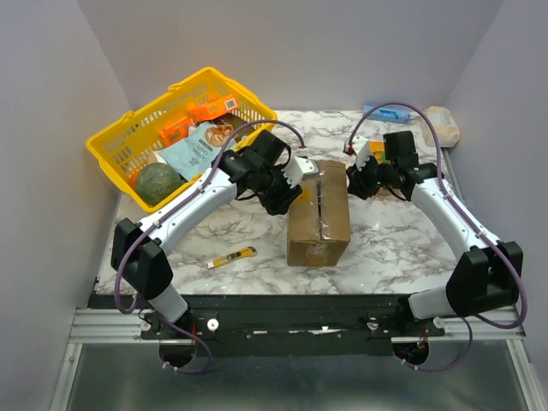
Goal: Unpack the express box
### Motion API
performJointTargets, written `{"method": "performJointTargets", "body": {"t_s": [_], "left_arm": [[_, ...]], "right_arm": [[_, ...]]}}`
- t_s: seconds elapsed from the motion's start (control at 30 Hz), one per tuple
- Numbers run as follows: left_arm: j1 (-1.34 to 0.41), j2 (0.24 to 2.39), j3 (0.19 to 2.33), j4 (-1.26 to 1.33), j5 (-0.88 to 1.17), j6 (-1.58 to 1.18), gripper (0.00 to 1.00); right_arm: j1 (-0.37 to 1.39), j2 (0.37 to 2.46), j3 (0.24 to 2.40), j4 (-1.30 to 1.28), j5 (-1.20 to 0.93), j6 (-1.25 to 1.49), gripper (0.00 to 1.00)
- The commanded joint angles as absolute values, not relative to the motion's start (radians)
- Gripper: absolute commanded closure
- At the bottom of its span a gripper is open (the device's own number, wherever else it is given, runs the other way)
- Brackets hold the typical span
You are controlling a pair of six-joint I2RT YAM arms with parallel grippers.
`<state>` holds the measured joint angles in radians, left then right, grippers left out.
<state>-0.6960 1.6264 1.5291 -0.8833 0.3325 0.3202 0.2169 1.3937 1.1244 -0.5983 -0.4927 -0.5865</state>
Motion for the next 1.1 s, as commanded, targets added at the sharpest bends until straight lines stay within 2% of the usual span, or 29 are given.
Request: {"method": "performJointTargets", "body": {"t_s": [0.0,0.07,0.1,0.23,0.33,0.37,0.4,0.5,0.63,1.07], "left_arm": [[-0.698,1.571,1.512,-0.919,0.382,0.34,0.48],[-0.689,1.556,1.537,-0.931,0.374,0.362,0.48],[-0.684,1.543,1.545,-0.931,0.368,0.382,0.48],[-0.658,1.526,1.589,-0.942,0.449,0.425,0.48],[-0.658,1.548,1.621,-0.908,0.479,0.352,0.48],[-0.658,1.554,1.624,-0.869,0.471,0.324,0.47],[-0.658,1.571,1.624,-0.85,0.463,0.292,0.45],[-0.658,1.618,1.641,-0.805,0.362,0.163,0.4],[-0.653,1.641,1.626,-0.798,0.273,0.118,0.4],[-0.607,1.666,1.48,-0.739,0.394,-0.04,0.41]], "right_arm": [[0.221,1.414,1.207,-0.512,-0.29,-0.479,0.51],[0.221,1.395,1.244,-0.549,-0.152,-0.413,0.45],[0.221,1.382,1.302,-0.576,-0.138,-0.358,0.37],[0.221,1.368,1.449,-0.708,-0.257,-0.221,0.27],[0.236,1.387,1.494,-0.753,-0.328,-0.118,0.18],[0.247,1.388,1.494,-0.762,-0.33,-0.107,0.12],[0.276,1.39,1.488,-0.762,-0.33,-0.101,0.0],[0.345,1.393,1.454,-0.761,-0.299,-0.097,0.0],[0.41,1.408,1.424,-0.772,-0.22,-0.063,0.0],[0.554,1.477,1.396,-0.782,-0.097,-0.02,0.0]]}}
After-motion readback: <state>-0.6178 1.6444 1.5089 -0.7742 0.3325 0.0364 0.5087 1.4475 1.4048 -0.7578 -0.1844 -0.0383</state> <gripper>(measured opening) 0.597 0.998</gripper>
